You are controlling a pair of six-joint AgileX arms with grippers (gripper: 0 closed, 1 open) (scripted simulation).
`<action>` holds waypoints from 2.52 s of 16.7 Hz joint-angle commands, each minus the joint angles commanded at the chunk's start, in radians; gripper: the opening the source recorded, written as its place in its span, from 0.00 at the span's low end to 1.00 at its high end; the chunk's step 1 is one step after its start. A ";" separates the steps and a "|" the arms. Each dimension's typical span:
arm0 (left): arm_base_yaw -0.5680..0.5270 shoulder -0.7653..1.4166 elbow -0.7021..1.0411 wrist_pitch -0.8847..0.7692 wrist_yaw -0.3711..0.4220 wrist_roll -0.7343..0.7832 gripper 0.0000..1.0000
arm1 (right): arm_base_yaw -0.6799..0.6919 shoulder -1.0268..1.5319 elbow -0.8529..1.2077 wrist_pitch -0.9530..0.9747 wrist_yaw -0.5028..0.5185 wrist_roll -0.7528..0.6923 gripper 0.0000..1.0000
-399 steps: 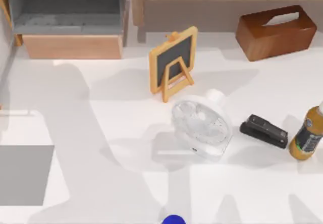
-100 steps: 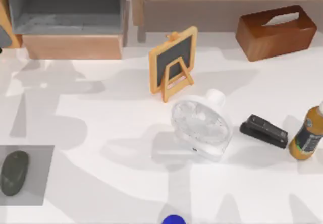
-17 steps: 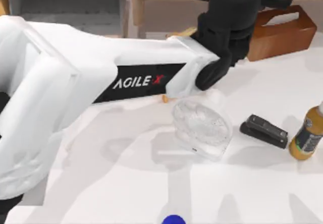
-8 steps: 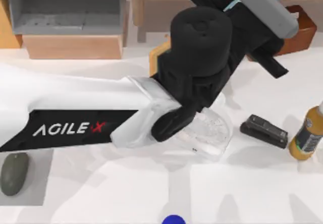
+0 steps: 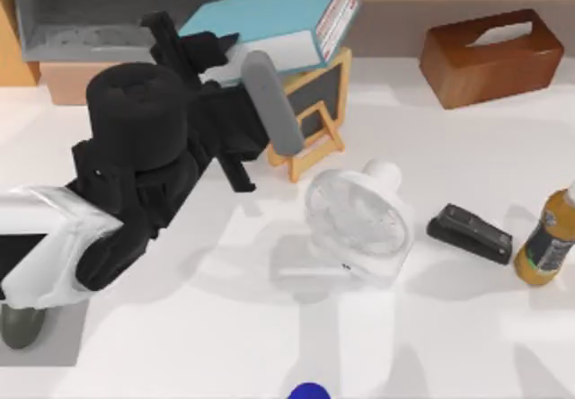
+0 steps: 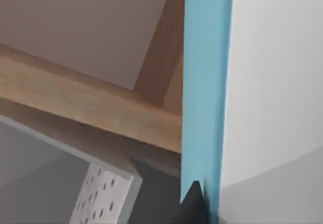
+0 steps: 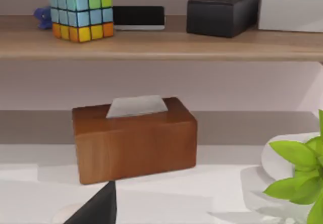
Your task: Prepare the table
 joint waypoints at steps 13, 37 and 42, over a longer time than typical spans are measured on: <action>0.379 0.199 0.059 0.046 0.059 0.423 0.00 | 0.000 0.000 0.000 0.000 0.000 0.000 1.00; 0.395 0.304 0.177 0.034 0.076 0.428 0.83 | 0.000 0.000 0.000 0.000 0.000 0.000 1.00; 0.395 0.304 0.177 0.034 0.076 0.428 1.00 | 0.000 0.000 0.000 0.000 0.000 0.000 1.00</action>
